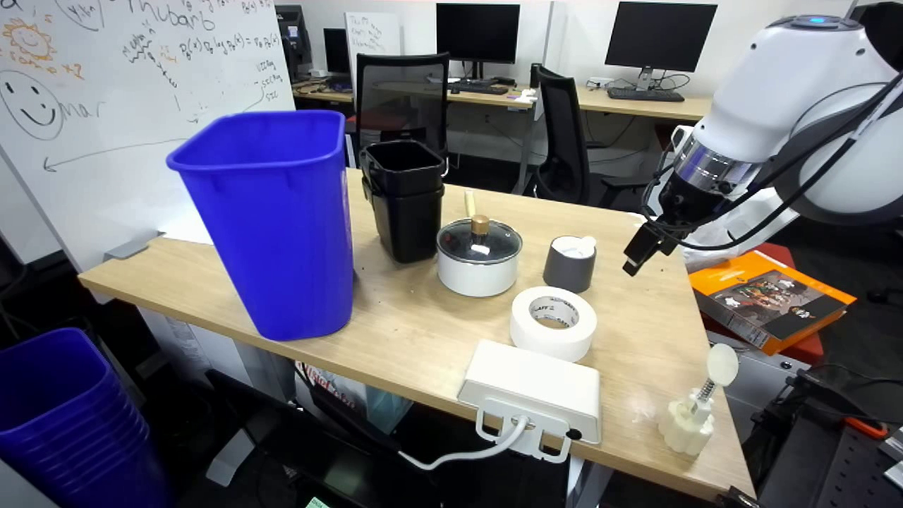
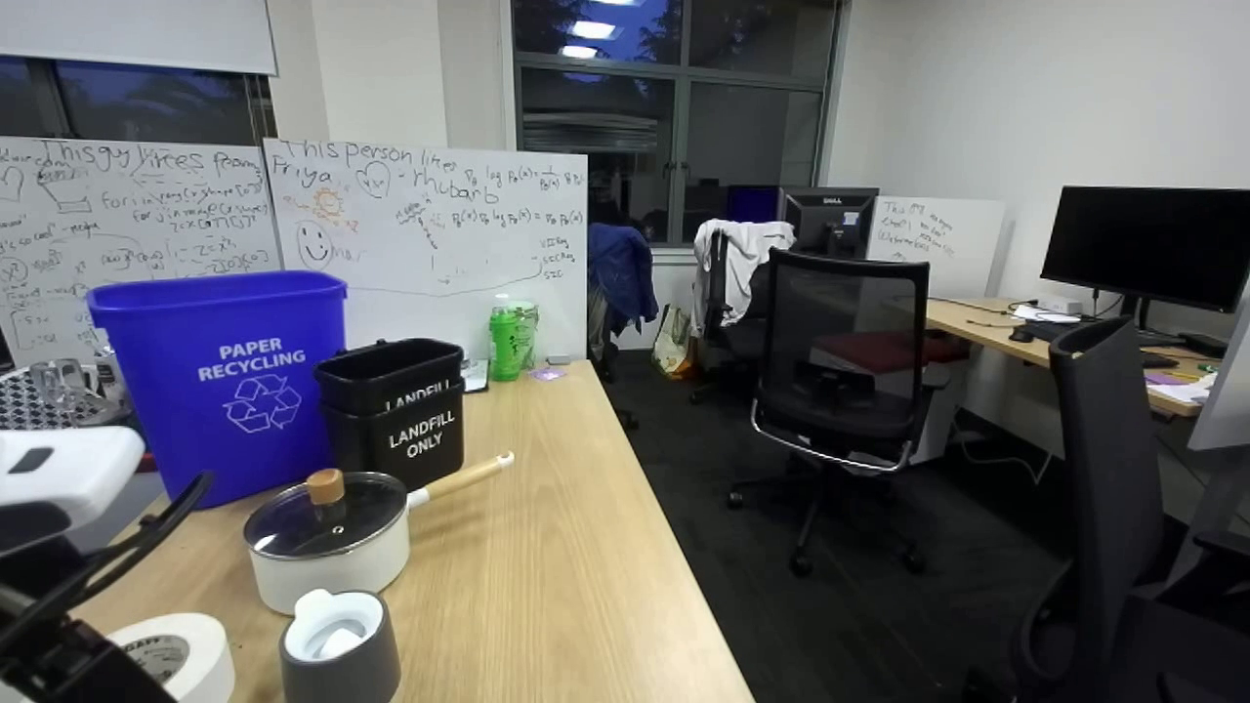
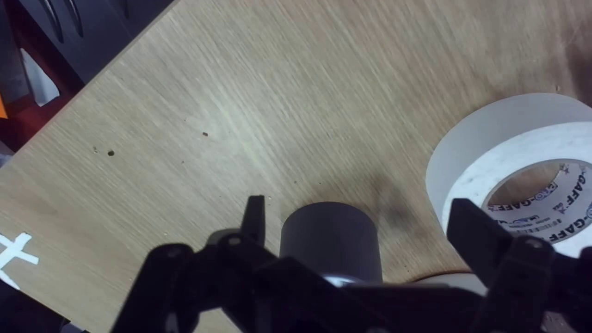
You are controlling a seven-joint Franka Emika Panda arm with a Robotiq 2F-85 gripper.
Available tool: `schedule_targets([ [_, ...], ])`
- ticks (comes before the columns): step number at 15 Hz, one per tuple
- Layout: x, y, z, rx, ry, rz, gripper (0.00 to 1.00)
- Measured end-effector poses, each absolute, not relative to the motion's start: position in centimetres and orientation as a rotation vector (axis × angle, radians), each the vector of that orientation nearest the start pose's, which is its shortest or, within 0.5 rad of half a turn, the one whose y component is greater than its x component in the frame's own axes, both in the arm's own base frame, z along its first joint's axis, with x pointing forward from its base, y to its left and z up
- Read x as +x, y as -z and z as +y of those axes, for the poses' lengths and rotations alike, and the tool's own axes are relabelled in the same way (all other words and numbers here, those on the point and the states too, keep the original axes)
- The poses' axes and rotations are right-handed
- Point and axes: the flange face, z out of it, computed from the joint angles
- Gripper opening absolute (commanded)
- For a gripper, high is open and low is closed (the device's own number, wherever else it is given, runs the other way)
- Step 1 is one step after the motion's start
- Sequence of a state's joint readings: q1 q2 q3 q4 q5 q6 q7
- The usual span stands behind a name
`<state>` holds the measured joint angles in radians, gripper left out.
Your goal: Remove the white object from the grey masking tape.
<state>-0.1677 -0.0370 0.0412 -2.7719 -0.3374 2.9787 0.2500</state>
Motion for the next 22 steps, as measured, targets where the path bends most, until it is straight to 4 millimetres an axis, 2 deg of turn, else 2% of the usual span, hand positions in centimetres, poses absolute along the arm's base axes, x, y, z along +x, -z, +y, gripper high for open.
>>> schedule_targets([
  [7,40.5,-24.7,-2.9,-3.199,0.394,0.079,1.00],
  [12,40.5,-25.0,-4.7,-3.239,0.423,0.091,1.00],
  [15,41.0,-25.2,-5.0,-3.243,0.470,0.103,1.00],
  [22,42.3,-23.0,-4.5,-3.183,0.517,0.193,1.00],
])
